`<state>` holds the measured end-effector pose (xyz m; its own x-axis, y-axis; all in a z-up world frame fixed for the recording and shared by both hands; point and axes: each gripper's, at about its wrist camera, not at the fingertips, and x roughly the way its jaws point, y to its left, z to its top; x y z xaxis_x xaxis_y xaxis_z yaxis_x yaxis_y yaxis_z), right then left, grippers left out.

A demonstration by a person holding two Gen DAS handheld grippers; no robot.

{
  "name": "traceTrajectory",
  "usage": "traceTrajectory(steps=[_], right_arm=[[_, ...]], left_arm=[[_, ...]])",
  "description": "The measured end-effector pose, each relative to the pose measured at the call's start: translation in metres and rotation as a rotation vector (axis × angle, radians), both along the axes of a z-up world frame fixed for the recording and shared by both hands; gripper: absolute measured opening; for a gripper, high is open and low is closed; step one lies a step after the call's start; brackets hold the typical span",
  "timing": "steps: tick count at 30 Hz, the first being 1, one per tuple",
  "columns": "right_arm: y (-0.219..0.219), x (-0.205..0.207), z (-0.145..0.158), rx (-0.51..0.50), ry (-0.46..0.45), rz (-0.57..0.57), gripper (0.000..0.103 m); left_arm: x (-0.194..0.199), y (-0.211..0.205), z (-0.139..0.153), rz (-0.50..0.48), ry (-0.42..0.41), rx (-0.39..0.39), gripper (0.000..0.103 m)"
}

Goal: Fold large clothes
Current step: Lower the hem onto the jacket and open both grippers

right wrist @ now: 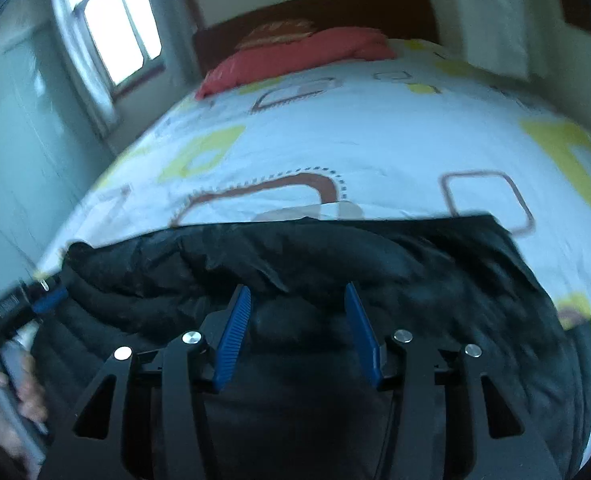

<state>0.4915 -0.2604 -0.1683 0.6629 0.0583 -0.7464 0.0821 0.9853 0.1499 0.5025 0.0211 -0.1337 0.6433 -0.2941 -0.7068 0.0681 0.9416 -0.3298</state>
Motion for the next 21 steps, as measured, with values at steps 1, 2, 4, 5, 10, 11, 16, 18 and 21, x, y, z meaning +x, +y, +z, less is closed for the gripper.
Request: traceTrajectory(steps=[1,2,4,5,10,11,16,18,21], right_arm=[[0.002,0.008,-0.009,-0.031,0.026,0.000,0.049],[0.003,0.015,-0.020,-0.039,0.067,-0.004,0.050],[0.000,0.021,-0.032,-0.019,0.097,-0.012,0.050],[0.001,0.021,-0.030,-0.033,0.101,-0.010,0.050],[-0.017,0.000,-0.007,-0.022,0.056,-0.039,0.050],[-0.028,-0.008,-0.002,-0.039,0.042,-0.073,0.050],[-0.056,-0.009,-0.028,-0.079,0.128,-0.163,0.051],[-0.059,-0.012,-0.018,-0.075,0.138,-0.164,0.051],[-0.066,-0.033,-0.001,-0.101,0.095,-0.205,0.051]], left_arm=[[0.007,-0.002,-0.007,0.003,0.024,0.023,0.076],[0.011,-0.005,-0.014,0.005,0.050,0.048,0.076],[0.020,-0.010,-0.032,-0.002,0.098,0.100,0.076],[0.022,-0.013,-0.034,-0.001,0.101,0.121,0.076],[0.006,-0.006,-0.012,-0.007,0.063,0.134,0.075],[-0.001,-0.001,-0.006,0.003,0.043,0.131,0.075],[0.007,0.031,-0.026,0.088,0.130,0.105,0.075],[0.009,0.036,-0.026,0.105,0.149,0.074,0.073],[-0.007,0.042,-0.009,0.116,0.117,0.056,0.073]])
